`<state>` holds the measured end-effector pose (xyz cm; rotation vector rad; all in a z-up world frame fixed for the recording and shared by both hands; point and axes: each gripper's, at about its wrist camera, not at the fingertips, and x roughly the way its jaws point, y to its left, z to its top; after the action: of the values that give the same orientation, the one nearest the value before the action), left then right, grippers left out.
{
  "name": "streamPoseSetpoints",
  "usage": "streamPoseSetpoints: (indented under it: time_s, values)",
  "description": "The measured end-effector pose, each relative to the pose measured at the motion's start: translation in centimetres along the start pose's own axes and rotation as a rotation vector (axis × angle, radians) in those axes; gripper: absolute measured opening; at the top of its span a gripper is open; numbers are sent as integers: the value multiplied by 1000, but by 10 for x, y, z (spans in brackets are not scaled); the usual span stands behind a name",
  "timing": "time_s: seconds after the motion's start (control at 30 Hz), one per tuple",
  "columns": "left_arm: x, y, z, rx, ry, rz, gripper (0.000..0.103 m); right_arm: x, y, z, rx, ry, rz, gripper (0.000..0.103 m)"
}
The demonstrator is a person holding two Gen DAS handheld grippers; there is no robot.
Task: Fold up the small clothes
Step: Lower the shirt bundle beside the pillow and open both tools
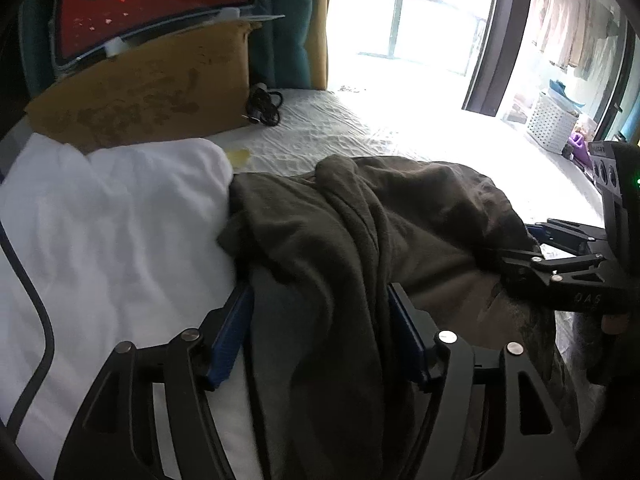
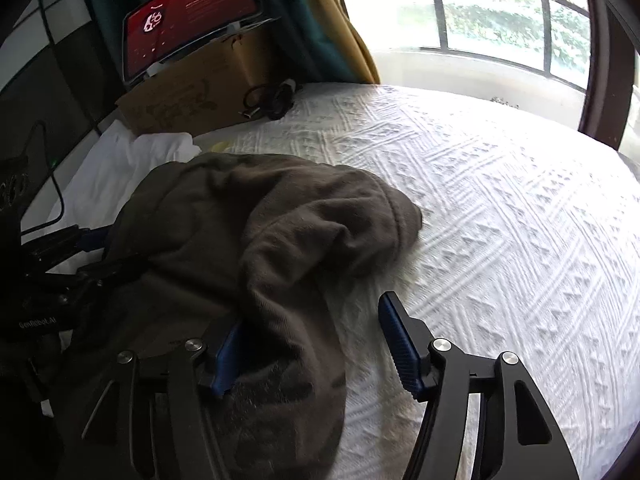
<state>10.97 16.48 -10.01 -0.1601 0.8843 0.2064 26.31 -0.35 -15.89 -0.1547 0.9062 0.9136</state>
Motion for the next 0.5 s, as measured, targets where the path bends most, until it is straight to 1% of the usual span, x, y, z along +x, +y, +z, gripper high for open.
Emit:
streamPoseSetpoints:
  time_s: [0.07, 0.13, 0.27, 0.33, 0.5]
  values:
    - [-4, -1, 1, 0, -5, 9, 68, -4, 1, -2, -3, -5, -11, 65]
    - [-12, -3, 4, -7, -26, 26, 68, -7, 1, -3, -3, -10, -21, 65]
    - [-35, 0, 11, -26, -123, 27, 68, -16, -3, -5, 11, -21, -29, 65]
    - [-39, 2, 16, -29, -155, 31, 68, -21, -5, -4, 24, -29, -29, 65]
    - [-25, -1, 28, 6, -142, 28, 68, -29, -8, 1, 31, -51, -39, 65]
